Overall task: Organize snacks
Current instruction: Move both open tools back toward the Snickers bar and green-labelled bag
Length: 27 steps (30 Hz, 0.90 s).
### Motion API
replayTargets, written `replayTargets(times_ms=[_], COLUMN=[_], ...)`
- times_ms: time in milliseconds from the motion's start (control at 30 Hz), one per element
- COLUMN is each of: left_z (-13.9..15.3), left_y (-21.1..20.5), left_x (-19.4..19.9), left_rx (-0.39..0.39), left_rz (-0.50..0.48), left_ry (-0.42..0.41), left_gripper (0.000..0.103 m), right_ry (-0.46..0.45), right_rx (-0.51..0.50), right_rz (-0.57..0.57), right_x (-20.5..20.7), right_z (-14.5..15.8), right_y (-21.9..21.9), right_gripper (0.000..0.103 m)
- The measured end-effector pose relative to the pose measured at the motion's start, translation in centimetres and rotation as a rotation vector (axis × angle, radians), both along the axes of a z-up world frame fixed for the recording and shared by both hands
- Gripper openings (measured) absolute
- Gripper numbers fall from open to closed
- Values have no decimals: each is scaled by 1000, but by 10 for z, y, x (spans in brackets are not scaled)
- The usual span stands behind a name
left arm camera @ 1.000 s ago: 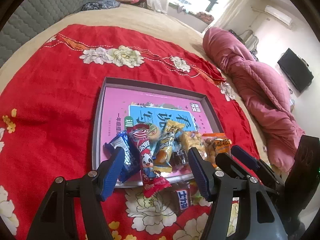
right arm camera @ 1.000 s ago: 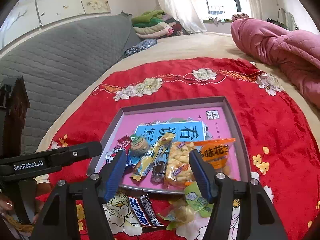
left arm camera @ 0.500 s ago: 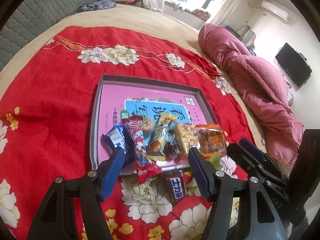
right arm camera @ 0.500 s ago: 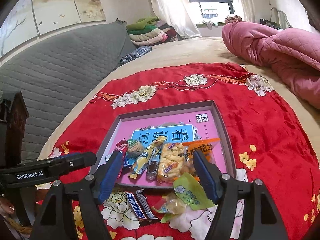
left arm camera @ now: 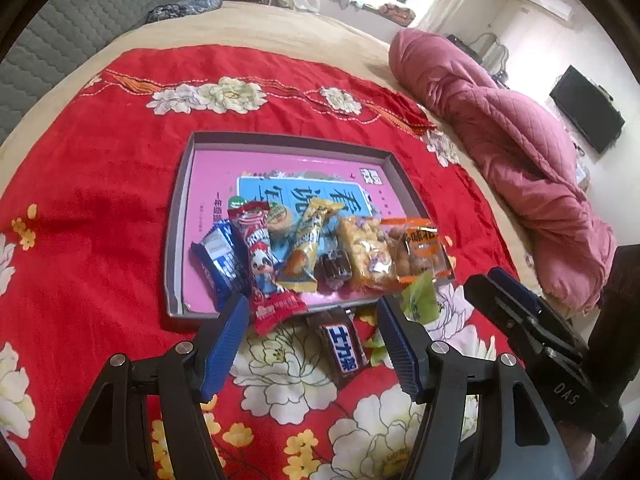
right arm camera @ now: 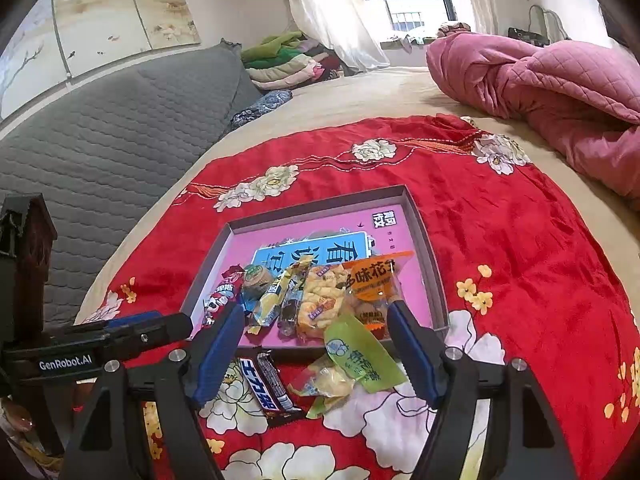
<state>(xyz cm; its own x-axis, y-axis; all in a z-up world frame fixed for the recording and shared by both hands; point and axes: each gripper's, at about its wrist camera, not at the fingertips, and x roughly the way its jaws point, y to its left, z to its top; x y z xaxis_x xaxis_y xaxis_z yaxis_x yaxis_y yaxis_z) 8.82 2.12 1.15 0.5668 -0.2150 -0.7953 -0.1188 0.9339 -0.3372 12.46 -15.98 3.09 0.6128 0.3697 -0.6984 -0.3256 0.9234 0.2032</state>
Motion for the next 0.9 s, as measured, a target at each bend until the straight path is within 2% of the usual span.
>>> replayTargets(times_ms=[400, 900], left_z=[-12, -45], left_y=[-10, -21], left_x=[-3, 0], left_rx=[-9, -50], left_rz=[-12, -30], left_ry=[46, 123], left_gripper=[68, 68], right_ry=[38, 162], right_rx=[14, 39], right_rz=[-13, -46], right_x=[-8, -9], right_z=[-10, -46], right_y=[-11, -24], right_gripper=[75, 75])
